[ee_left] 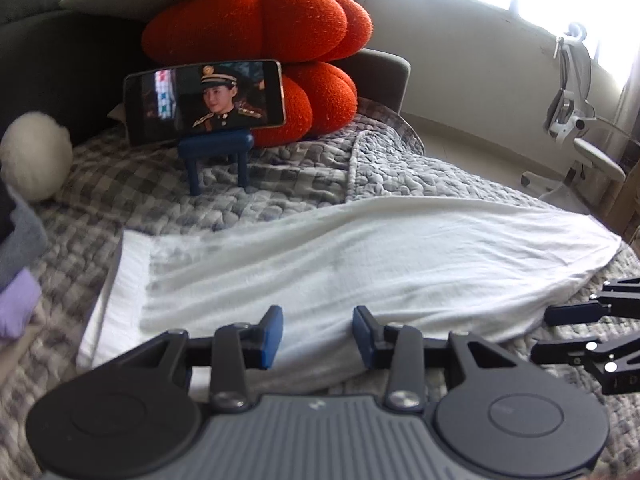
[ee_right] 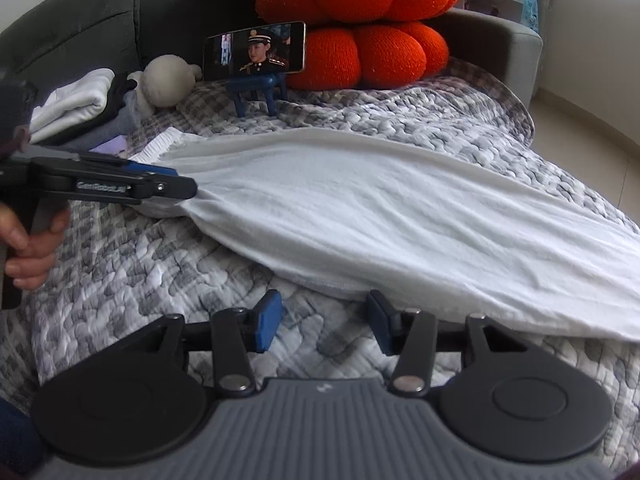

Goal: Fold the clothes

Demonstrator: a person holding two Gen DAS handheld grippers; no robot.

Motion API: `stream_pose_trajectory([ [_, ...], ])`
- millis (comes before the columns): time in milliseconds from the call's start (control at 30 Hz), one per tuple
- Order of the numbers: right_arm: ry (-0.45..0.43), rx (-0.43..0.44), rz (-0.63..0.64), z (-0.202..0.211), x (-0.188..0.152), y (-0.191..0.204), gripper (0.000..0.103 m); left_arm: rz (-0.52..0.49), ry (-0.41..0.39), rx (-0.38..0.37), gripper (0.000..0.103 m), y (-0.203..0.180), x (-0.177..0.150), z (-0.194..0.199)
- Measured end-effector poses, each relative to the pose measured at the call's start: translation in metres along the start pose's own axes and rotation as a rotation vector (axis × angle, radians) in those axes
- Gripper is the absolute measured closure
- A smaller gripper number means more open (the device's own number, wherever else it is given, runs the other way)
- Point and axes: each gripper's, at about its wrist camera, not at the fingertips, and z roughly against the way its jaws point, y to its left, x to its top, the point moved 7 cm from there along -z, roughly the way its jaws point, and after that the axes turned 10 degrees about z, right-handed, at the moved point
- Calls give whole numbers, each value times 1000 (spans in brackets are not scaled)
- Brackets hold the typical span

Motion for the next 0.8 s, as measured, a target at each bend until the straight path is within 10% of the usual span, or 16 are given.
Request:
stream_pose_trajectory([
  [433, -3, 52, 26, -2, 2, 14, 44, -28, -38, -12, 62, 2, 4, 16],
  [800, -35, 39, 27, -7, 12, 6, 44, -367, -81, -54, 62, -34, -26, 50],
])
